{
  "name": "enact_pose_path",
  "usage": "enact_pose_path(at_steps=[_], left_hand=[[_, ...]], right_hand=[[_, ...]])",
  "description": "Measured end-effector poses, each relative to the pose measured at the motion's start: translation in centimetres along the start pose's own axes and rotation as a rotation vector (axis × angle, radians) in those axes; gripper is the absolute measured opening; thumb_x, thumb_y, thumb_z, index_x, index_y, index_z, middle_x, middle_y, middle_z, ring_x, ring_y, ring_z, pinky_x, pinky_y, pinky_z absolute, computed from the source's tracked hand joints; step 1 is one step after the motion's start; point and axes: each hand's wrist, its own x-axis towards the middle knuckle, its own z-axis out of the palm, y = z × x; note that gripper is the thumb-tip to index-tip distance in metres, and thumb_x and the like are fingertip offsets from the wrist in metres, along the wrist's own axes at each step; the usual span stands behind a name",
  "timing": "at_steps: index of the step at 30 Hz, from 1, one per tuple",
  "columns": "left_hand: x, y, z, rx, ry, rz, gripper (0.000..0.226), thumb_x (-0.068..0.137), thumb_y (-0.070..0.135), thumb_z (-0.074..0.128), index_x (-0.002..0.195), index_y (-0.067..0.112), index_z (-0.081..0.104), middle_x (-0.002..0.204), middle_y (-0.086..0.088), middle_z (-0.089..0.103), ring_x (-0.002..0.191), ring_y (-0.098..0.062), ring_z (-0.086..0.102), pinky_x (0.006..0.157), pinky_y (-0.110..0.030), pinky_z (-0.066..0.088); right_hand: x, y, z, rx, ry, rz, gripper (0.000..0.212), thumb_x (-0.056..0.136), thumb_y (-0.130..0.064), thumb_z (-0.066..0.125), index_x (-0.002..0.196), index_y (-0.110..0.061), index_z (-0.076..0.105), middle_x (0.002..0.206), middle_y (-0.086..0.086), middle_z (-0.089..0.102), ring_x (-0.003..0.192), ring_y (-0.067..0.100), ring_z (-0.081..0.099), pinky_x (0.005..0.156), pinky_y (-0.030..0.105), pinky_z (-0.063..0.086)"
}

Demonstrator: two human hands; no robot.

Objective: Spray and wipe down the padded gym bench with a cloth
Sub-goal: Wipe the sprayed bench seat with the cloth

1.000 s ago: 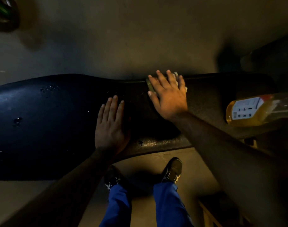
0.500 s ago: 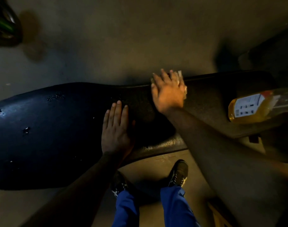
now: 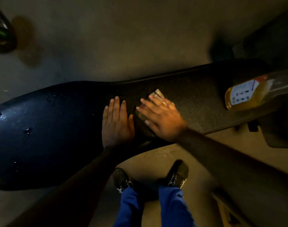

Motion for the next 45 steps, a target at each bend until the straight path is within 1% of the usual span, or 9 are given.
enact_pose_path(at_steps=[5, 10, 14, 20, 24, 30, 35, 40, 45], left_hand=[[-0.2, 0.0, 0.1, -0.004, 0.012, 0.007, 0.054, 0.099, 0.033, 0.04, 0.146, 0.007, 0.037, 0.156, -0.017, 0.03, 0.146, -0.029, 0.024, 0.12, -0.042, 0.013], [-0.1, 0.2, -0.1, -0.001, 0.005, -0.009, 0.054, 0.098, 0.034, 0.036, 0.146, 0.008, 0.038, 0.156, -0.016, 0.031, 0.147, -0.028, 0.024, 0.121, -0.042, 0.015], [-0.4, -0.2, 0.8, -0.017, 0.073, 0.023, 0.052, 0.1, 0.034, 0.037, 0.145, 0.007, 0.039, 0.155, -0.016, 0.032, 0.147, -0.027, 0.024, 0.12, -0.044, 0.019], [-0.6, -0.2, 0.5, -0.073, 0.09, 0.023, 0.047, 0.101, 0.027, 0.036, 0.143, 0.007, 0.042, 0.154, -0.016, 0.035, 0.146, -0.026, 0.026, 0.12, -0.043, 0.019], [-0.5, -0.4, 0.9, -0.139, 0.134, 0.037, 0.043, 0.101, 0.02, 0.038, 0.141, 0.007, 0.046, 0.152, -0.014, 0.038, 0.145, -0.025, 0.028, 0.121, -0.04, 0.018], [-0.5, -1.0, -0.4, -0.377, 0.112, 0.006, 0.041, 0.097, 0.009, 0.039, 0.135, 0.007, 0.053, 0.147, -0.011, 0.047, 0.142, -0.023, 0.034, 0.12, -0.034, 0.016], [-1.5, -3.7, -4.0, -0.377, 0.038, 0.074, 0.04, 0.099, 0.012, 0.038, 0.137, 0.01, 0.051, 0.143, -0.011, 0.05, 0.139, -0.022, 0.039, 0.117, -0.042, 0.029], [-2.5, -7.9, -6.0, -0.287, 0.099, 0.043, 0.038, 0.097, 0.011, 0.043, 0.134, 0.006, 0.053, 0.138, -0.017, 0.054, 0.133, -0.029, 0.046, 0.11, -0.049, 0.038], [-2.3, -11.7, -5.7, -0.193, 0.128, 0.067, 0.04, 0.095, 0.012, 0.045, 0.134, 0.006, 0.051, 0.141, -0.016, 0.051, 0.137, -0.03, 0.041, 0.114, -0.048, 0.032]], right_hand=[[2.2, 0.5, -0.4, 0.043, 0.235, 0.647, 0.058, 0.101, -0.047, 0.033, 0.156, -0.03, 0.034, 0.165, 0.003, 0.03, 0.154, 0.031, 0.02, 0.121, 0.059, 0.019], [-2.7, 0.6, 0.9, -0.079, 0.034, -0.035, 0.056, 0.102, -0.046, 0.032, 0.157, -0.032, 0.03, 0.166, 0.001, 0.028, 0.155, 0.029, 0.019, 0.12, 0.06, 0.023], [-1.1, 0.5, 1.3, -0.048, 0.254, 0.517, 0.058, 0.103, -0.046, 0.03, 0.156, -0.026, 0.034, 0.164, 0.005, 0.032, 0.154, 0.031, 0.023, 0.119, 0.062, 0.023], [-4.3, -0.9, 1.8, -0.046, 0.082, 0.047, 0.057, 0.102, -0.044, 0.032, 0.157, -0.029, 0.029, 0.166, 0.001, 0.027, 0.155, 0.025, 0.019, 0.12, 0.06, 0.024], [-3.2, -0.7, 1.8, 0.018, 0.326, 0.661, 0.059, 0.102, -0.043, 0.028, 0.157, -0.022, 0.033, 0.165, 0.005, 0.031, 0.154, 0.029, 0.02, 0.121, 0.058, 0.02], [-6.6, -5.7, 4.1, -0.093, 0.151, 0.058, 0.057, 0.101, -0.041, 0.038, 0.156, -0.027, 0.034, 0.164, 0.002, 0.033, 0.154, 0.025, 0.023, 0.121, 0.054, 0.02], [-2.1, -8.5, 3.7, -0.008, 0.414, 0.77, 0.056, 0.1, -0.041, 0.037, 0.153, -0.024, 0.041, 0.161, 0.006, 0.038, 0.151, 0.033, 0.028, 0.118, 0.058, 0.023], [-2.2, -11.9, 4.5, -0.086, 0.12, 0.05, 0.055, 0.101, -0.043, 0.036, 0.155, -0.031, 0.036, 0.164, 0.0, 0.034, 0.154, 0.028, 0.021, 0.12, 0.059, 0.021], [1.3, -12.1, 3.9, 0.003, 0.372, 0.631, 0.054, 0.1, -0.039, 0.04, 0.153, -0.027, 0.043, 0.161, 0.006, 0.038, 0.152, 0.034, 0.027, 0.118, 0.062, 0.025]])
